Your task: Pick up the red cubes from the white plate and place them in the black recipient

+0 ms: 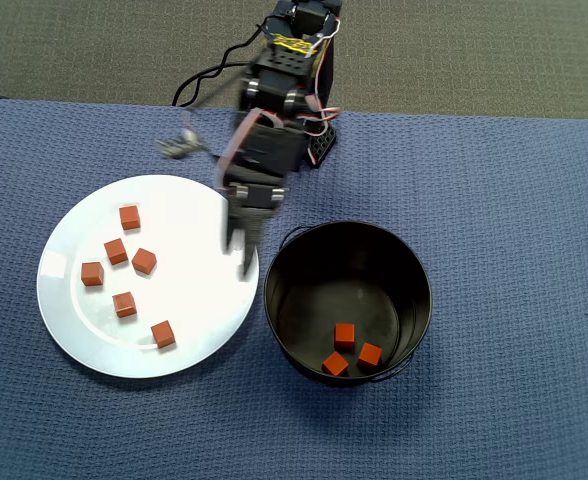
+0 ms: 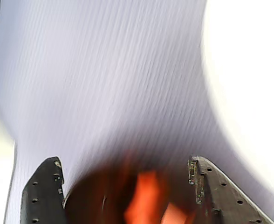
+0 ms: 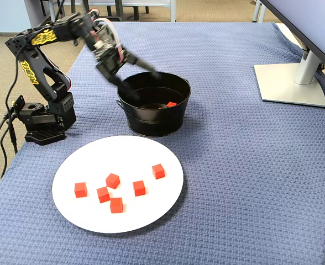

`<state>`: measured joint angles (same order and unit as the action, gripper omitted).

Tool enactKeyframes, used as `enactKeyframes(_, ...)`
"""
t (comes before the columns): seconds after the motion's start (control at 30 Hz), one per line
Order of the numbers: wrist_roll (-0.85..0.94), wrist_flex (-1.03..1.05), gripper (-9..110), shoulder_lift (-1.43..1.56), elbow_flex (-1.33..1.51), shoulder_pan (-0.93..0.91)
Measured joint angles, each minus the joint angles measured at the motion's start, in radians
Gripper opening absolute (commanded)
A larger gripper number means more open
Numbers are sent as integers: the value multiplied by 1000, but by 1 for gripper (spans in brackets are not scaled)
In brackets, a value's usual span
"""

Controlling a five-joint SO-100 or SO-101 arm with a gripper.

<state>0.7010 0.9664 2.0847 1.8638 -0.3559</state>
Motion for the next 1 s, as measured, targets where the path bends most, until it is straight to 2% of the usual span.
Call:
enactKeyframes(0.23,304,-181,22,-23,195,-261)
enactKeyframes(0.37,476,-299,28,-69,311,-347)
enactKeyframes(0.53,687,-459,29,-126,437,-431)
enactKeyframes(0.77,807,-574,28,-213,457,-454)
enactKeyframes(1.0,815,-621,28,-319,457,-463)
